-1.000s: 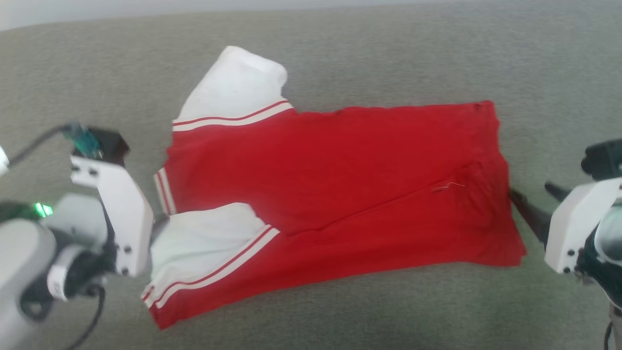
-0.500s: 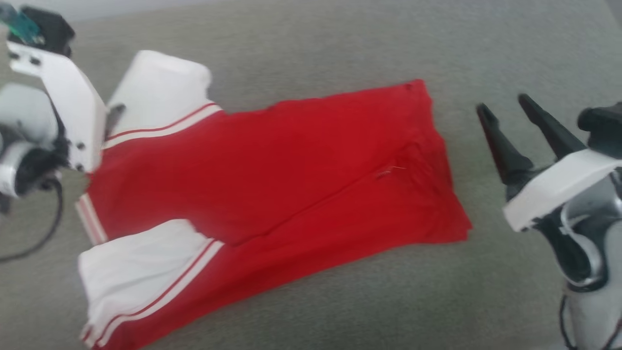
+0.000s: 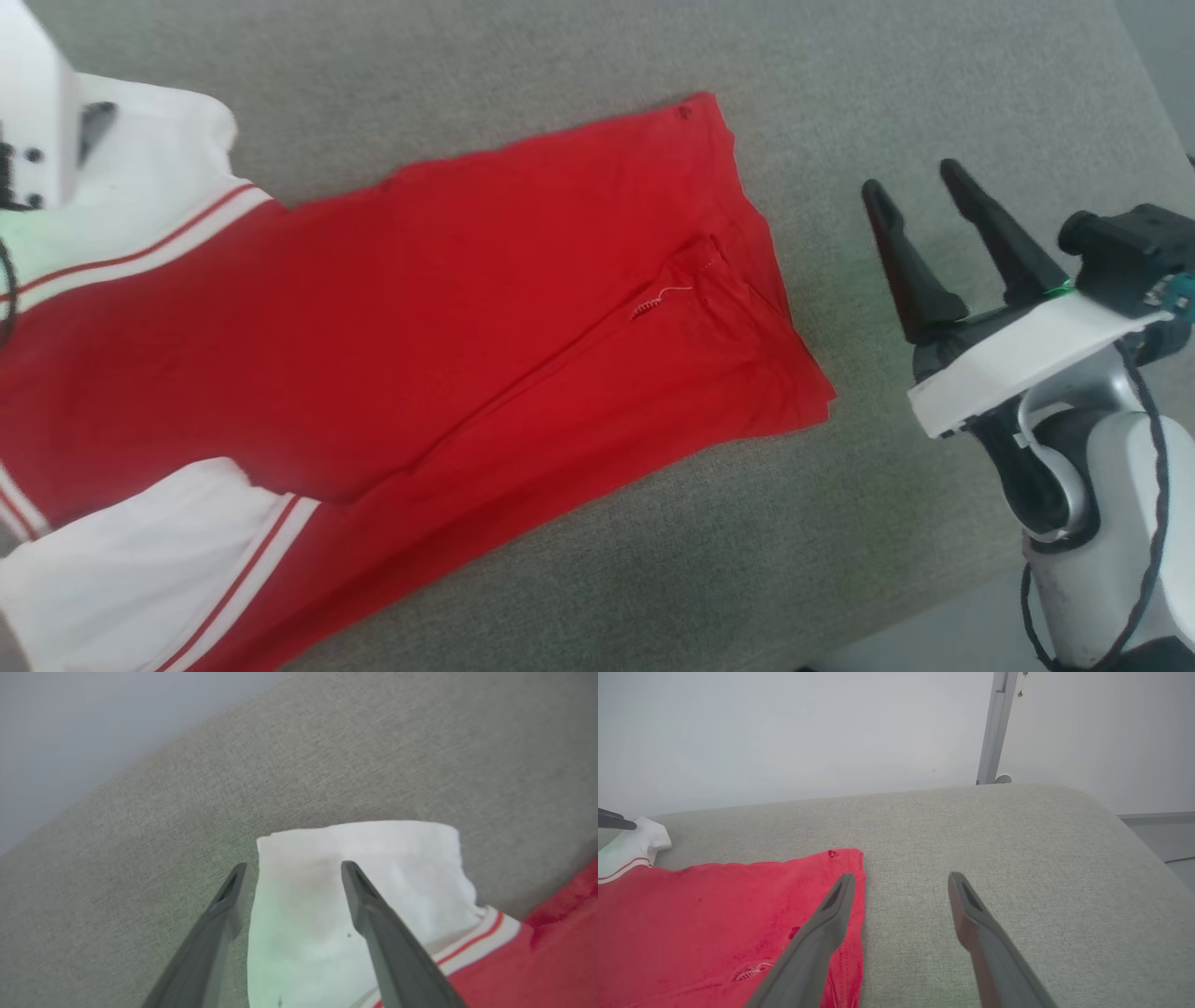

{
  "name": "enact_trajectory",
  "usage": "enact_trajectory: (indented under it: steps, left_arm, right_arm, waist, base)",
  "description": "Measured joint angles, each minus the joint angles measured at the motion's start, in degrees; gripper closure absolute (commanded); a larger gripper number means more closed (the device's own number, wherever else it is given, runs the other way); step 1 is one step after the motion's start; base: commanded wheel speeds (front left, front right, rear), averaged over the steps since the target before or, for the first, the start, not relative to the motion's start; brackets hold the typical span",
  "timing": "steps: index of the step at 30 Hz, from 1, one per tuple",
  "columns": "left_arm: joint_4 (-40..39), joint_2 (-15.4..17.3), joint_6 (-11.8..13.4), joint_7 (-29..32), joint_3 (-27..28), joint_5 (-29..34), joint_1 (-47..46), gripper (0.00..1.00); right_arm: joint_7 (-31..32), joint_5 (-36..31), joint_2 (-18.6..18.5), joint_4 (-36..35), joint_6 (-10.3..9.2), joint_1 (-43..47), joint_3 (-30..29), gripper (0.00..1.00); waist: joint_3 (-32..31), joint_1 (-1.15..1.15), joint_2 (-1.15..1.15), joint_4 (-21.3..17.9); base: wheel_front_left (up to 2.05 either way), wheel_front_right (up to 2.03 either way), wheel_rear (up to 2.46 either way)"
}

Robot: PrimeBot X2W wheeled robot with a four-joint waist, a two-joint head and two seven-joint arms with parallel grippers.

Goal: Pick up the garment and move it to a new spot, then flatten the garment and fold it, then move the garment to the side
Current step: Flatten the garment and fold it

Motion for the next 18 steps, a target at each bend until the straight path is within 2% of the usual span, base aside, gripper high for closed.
enact_trajectory:
  steps: [6,7,8,9,18]
  left_arm:
    - [8.4,-1.5,-0.7,1.8,-0.5,0.4,-3.3,0.0]
    - [9.5,-2.1,-0.8,2.3,-0.4,0.2,-3.8,0.03]
    - [10.6,-2.6,-0.8,3.0,-0.3,-0.4,-4.3,0.85]
    - [12.5,-3.5,-0.8,3.3,-0.1,-0.7,-5.3,1.0]
    - [16.9,-8.7,-2.8,3.6,-1.4,-0.6,-8.8,1.0]
  right_arm:
    - [0.1,1.9,-0.1,1.1,0.01,-1.5,2.3,0.0]
    - [0.2,2.2,-0.2,1.2,0.01,-1.7,2.5,0.0]
    - [0.6,2.6,-0.5,1.4,0.01,-2.0,2.7,0.0]
    - [1.5,3.4,-0.9,1.8,0.0,-3.2,3.4,0.0]
    - [10.5,6.5,-3.4,9.0,0.0,-14.3,8.0,0.0]
  waist:
    - [2.9,0.0,0.0,-1.4]
    - [3.3,0.0,0.0,-1.5]
    - [3.6,0.0,0.0,-1.5]
    - [4.0,0.0,0.0,-1.4]
    - [4.9,0.0,0.0,1.7]
  base:
    - [0.0,0.0,0.0]
    - [0.0,0.0,0.0]
    - [0.0,0.0,0.0]
    - [0.0,0.0,0.0]
    - [0.0,0.0,0.0]
